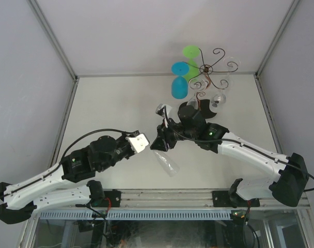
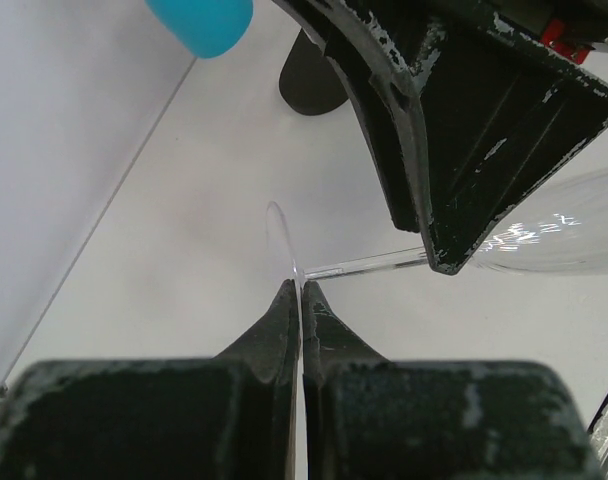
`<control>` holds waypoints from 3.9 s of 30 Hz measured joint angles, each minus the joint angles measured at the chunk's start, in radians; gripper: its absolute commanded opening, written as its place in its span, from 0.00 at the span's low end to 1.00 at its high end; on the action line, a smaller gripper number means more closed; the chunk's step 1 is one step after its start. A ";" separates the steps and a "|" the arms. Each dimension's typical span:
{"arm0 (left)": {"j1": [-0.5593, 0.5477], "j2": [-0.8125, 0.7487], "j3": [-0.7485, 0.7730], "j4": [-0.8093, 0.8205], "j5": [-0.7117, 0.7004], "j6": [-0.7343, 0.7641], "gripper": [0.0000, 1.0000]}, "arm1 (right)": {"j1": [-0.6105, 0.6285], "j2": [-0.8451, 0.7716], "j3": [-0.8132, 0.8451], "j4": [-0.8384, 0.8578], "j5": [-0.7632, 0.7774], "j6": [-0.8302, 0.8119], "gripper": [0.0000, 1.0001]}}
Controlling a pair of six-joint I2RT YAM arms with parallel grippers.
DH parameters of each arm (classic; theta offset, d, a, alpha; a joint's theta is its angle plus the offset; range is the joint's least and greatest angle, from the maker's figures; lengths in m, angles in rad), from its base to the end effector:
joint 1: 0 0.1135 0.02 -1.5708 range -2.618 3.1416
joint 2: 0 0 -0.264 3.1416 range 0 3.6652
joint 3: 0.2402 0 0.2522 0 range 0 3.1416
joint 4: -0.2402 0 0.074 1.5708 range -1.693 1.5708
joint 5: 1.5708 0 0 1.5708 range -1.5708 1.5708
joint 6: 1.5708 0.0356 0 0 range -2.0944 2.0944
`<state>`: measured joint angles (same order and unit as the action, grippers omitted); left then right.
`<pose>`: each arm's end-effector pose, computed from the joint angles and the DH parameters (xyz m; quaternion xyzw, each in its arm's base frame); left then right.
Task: Place the wine glass upside down on the wine glass rack
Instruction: Adjust the wine glass.
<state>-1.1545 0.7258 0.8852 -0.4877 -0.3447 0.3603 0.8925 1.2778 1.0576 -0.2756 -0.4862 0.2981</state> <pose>0.0743 -0.1384 0.3522 0.4779 0.6507 -0.0932 0.5827 0.1682 0.2352 0.3211 -0.3620 0.7611 0.4499 0.2955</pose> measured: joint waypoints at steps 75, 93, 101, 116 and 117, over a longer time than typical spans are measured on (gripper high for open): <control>0.181 0.167 0.208 0.081 -0.150 -0.448 0.80 | 0.005 -0.776 -0.307 -0.224 0.873 0.036 0.00; 0.328 0.154 0.216 0.027 -0.022 -0.466 0.80 | -0.040 -0.695 -0.050 0.072 1.087 -0.564 0.00; 0.346 0.137 0.219 0.022 0.005 -0.483 0.78 | -0.148 -0.565 0.114 -0.056 1.020 -0.592 0.00; 0.230 0.580 0.799 -0.027 -0.056 -0.495 0.79 | -0.222 -0.690 0.051 -0.467 0.914 -0.206 0.00; 0.219 0.627 0.863 -0.028 -0.069 -0.502 0.79 | -0.223 -0.715 0.034 -0.480 0.917 -0.183 0.00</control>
<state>-0.9360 1.3529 1.7485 -0.5159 -0.4133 -0.1417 0.6697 0.5632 1.0920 -0.7551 0.4313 0.1150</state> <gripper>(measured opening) 0.793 0.029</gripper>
